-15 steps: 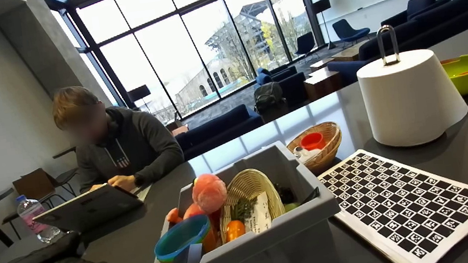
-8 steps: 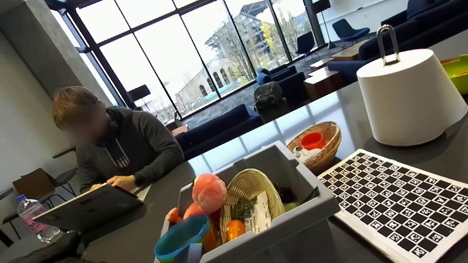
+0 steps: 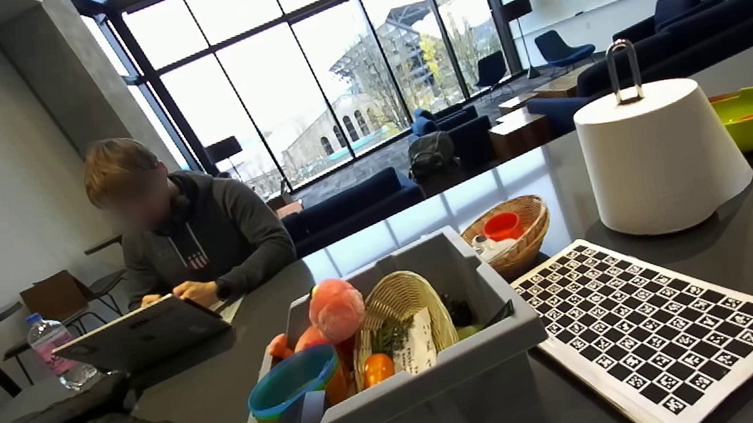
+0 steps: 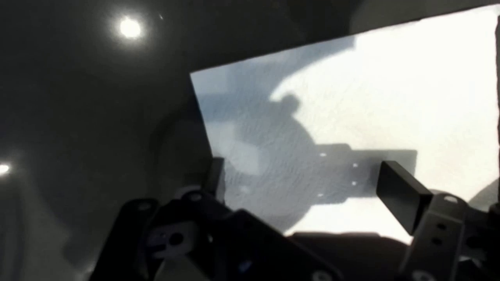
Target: Use the napkin to wipe the counter.
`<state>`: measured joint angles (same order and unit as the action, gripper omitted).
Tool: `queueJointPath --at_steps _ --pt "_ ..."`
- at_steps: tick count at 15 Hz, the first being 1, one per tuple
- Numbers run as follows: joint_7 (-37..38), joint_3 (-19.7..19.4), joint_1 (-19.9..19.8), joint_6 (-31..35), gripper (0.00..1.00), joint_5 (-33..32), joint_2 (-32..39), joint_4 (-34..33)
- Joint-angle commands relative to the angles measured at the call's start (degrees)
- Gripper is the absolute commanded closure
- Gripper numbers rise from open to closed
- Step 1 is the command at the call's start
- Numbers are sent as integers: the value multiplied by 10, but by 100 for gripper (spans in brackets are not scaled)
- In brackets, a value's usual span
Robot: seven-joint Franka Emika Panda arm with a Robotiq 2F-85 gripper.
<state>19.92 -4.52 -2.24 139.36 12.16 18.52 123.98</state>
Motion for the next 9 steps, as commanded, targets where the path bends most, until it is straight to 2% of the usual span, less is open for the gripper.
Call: queueJointPath --at_steps 1,4,5,7,9 --pt "46 -15 21 -14 0 -55 41 -36" --pt "65 -16 31 -23 1 -80 47 -46" --pt "66 -16 32 -26 25 -84 46 -47" --pt "64 -15 31 -23 27 -84 48 -50" --pt "61 -15 30 -23 38 -79 45 -51"
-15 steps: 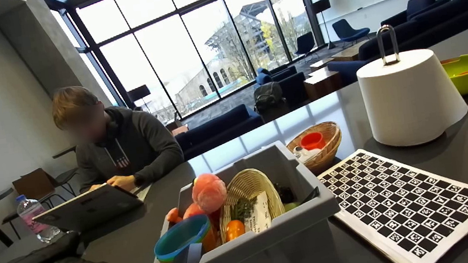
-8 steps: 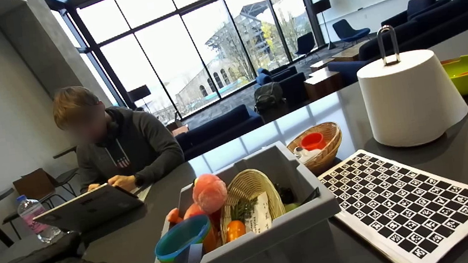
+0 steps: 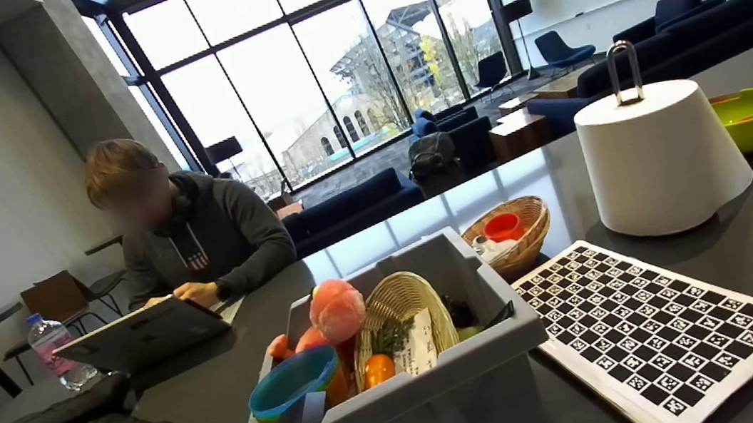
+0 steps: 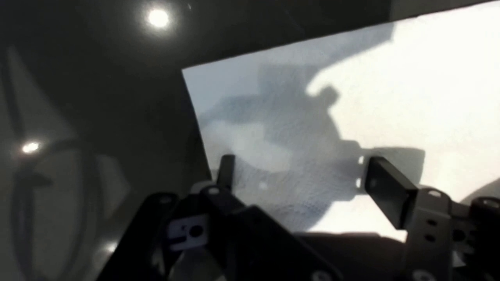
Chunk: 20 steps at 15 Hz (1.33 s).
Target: Use the napkin to wipe the counter.
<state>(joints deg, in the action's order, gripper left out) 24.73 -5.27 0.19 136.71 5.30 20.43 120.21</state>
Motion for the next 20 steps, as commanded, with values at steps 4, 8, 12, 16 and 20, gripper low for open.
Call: queueJointPath --at_steps 4,8,12,16,20 --pt "7 -6 2 5 66 -3 27 -19" --pt "8 -7 -1 6 99 2 23 -17" --pt "0 -6 -5 -7 100 7 25 -16" --pt "-3 -4 -7 -19 100 9 22 -13" --pt "-13 -1 -8 -18 100 14 17 0"
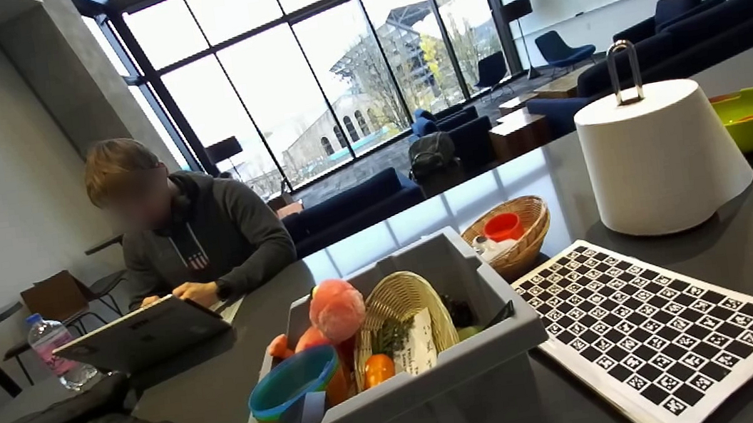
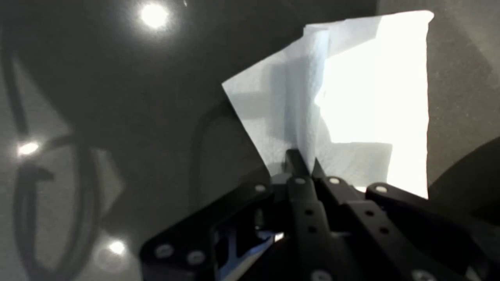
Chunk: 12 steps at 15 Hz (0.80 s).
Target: Use the napkin to wipe the counter.
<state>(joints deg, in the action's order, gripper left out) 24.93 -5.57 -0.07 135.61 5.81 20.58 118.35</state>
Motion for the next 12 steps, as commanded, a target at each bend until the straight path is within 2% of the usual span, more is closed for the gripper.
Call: queueJointPath --at_steps 1,12 --pt "-17 3 -6 -4 100 10 15 21" --pt "-71 7 -16 18 100 32 -19 86"
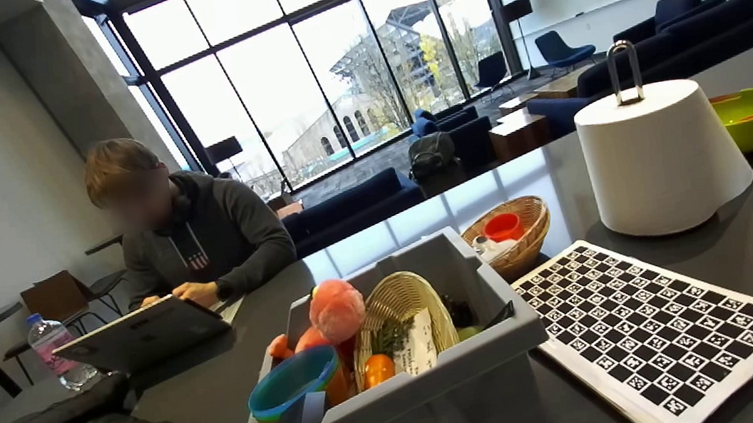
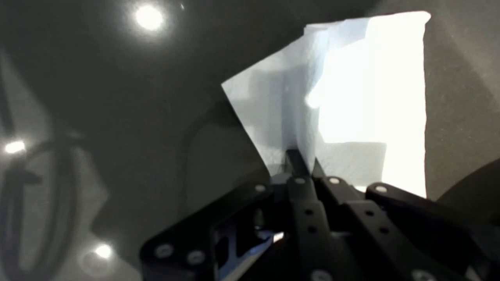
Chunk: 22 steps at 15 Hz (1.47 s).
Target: Use the napkin to wipe the counter.
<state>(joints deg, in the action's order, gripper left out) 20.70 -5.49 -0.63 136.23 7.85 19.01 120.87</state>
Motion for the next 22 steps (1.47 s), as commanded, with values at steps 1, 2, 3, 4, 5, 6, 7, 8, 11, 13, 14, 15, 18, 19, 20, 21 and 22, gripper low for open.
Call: queueJointPath --at_steps 1,2,3,4,5,6,7,8,11,13,14,15,18,19,20,21,22 --pt "-36 6 -12 14 100 13 -7 70" --pt "-43 6 -14 16 100 15 -12 77" --pt "-53 7 -15 17 100 17 -17 86" --pt "-59 7 -16 17 100 15 -22 93" --pt "-68 8 -16 16 100 13 -26 100" --pt "-74 8 -15 17 100 11 -31 109" --pt "-79 9 -14 18 100 11 -34 116" --pt "-81 9 -13 21 100 11 -38 122" --pt "-81 15 -9 36 100 16 -46 141" --pt "-75 19 -5 46 100 17 -51 153" --pt "-73 22 -3 50 100 16 -54 160" --pt "-70 24 -1 53 100 16 -57 165" --pt "-67 32 4 62 100 16 -64 179" --pt "-65 34 6 66 100 15 -65 182" --pt "-64 37 7 68 100 16 -66 185" --pt "-63 39 8 70 100 16 -67 186" --pt "-64 41 10 73 100 17 -67 187"
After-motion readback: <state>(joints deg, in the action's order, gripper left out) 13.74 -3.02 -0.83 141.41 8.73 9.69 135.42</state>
